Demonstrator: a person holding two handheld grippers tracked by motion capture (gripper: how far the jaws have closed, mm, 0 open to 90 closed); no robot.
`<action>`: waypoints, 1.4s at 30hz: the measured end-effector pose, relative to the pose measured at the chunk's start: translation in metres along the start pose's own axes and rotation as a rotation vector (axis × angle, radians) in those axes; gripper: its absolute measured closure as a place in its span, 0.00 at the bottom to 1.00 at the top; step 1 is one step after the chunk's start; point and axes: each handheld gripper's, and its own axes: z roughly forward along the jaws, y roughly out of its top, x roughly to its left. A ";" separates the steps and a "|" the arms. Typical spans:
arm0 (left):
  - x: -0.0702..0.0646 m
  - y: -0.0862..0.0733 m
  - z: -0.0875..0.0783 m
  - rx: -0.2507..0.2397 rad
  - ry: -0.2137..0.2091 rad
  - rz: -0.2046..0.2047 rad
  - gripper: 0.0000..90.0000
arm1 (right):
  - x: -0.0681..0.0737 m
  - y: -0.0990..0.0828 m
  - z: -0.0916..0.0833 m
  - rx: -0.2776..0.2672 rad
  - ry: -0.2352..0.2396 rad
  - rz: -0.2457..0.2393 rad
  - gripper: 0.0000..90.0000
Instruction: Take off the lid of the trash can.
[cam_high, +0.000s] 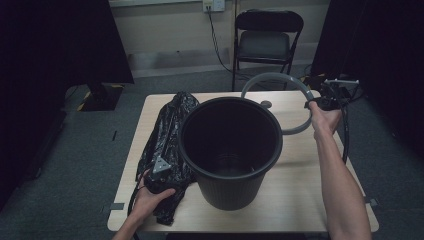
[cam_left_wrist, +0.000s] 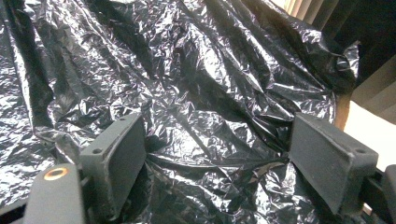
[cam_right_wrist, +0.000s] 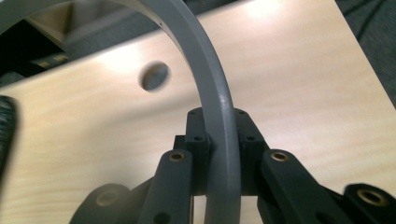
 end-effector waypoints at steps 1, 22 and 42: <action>0.000 0.000 0.000 0.001 0.000 0.002 0.21 | -0.008 -0.009 0.009 0.024 -0.015 0.012 0.89; 0.000 0.000 0.000 0.001 0.000 0.002 0.21 | -0.046 -0.047 0.059 0.150 -0.189 0.025 0.86; -0.001 0.000 0.000 -0.001 0.003 -0.007 0.21 | -0.048 -0.065 0.031 0.049 -0.179 -0.130 0.43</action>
